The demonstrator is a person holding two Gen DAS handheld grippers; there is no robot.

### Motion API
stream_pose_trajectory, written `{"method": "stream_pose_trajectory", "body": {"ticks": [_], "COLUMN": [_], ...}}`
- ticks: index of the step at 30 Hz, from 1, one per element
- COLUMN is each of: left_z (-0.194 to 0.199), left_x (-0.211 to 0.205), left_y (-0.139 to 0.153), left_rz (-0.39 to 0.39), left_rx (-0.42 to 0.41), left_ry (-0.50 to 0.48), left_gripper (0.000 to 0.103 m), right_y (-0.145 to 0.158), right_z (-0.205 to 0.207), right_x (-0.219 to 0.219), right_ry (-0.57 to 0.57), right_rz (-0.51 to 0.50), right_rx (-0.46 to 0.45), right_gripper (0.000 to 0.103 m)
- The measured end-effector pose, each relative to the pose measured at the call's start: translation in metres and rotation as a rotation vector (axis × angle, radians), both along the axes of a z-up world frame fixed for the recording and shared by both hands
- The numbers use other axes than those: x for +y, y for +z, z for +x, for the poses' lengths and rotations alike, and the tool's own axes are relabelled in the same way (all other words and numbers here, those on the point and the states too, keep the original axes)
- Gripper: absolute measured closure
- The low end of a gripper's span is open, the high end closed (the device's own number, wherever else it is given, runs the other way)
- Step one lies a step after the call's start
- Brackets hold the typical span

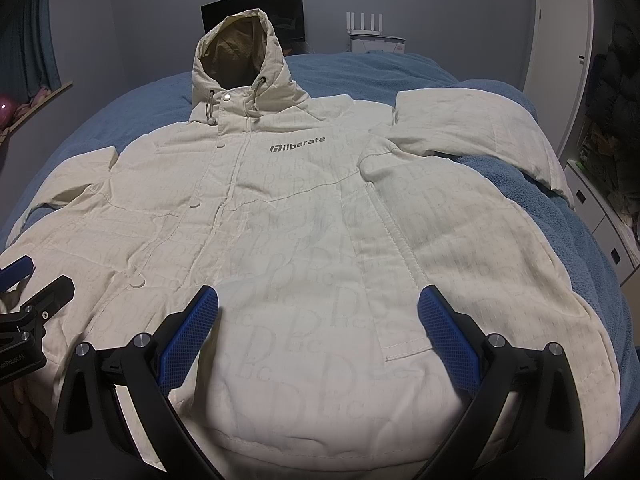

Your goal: Fold large clothes

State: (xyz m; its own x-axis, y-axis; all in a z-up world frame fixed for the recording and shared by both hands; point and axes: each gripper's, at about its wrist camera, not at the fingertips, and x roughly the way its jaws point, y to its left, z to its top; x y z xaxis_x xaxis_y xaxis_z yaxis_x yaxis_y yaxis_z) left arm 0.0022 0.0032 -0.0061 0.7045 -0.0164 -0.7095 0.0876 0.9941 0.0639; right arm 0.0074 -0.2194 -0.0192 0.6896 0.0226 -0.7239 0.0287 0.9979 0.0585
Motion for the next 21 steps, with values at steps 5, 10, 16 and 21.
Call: {"method": "stream_pose_trajectory", "body": {"ticks": [5,10,16,21], "left_z": [0.0001,0.0001,0.0002,0.0004], "left_x": [0.0003,0.0004,0.0002,0.0004], "left_y": [-0.0006,-0.0003,0.0001,-0.0001], "left_rz": [0.000,-0.001,-0.002,-0.002], "left_rx": [0.001,0.001,0.002,0.003], "left_ry": [0.000,0.000,0.000,0.000], "left_gripper": [0.006,0.006,0.006,0.006], "right_y": [-0.0003,-0.0006,-0.0010,-0.0022], "right_z": [-0.0002,-0.0002,0.0002,0.0007], "right_x": [0.0003,0.0004,0.0007,0.0022], "right_ry": [0.000,0.000,0.000,0.000], "right_rz": [0.000,0.001,0.001,0.000], "right_rx": [0.000,0.001,0.002,0.002], "right_gripper": [0.006,0.006,0.006,0.006]}}
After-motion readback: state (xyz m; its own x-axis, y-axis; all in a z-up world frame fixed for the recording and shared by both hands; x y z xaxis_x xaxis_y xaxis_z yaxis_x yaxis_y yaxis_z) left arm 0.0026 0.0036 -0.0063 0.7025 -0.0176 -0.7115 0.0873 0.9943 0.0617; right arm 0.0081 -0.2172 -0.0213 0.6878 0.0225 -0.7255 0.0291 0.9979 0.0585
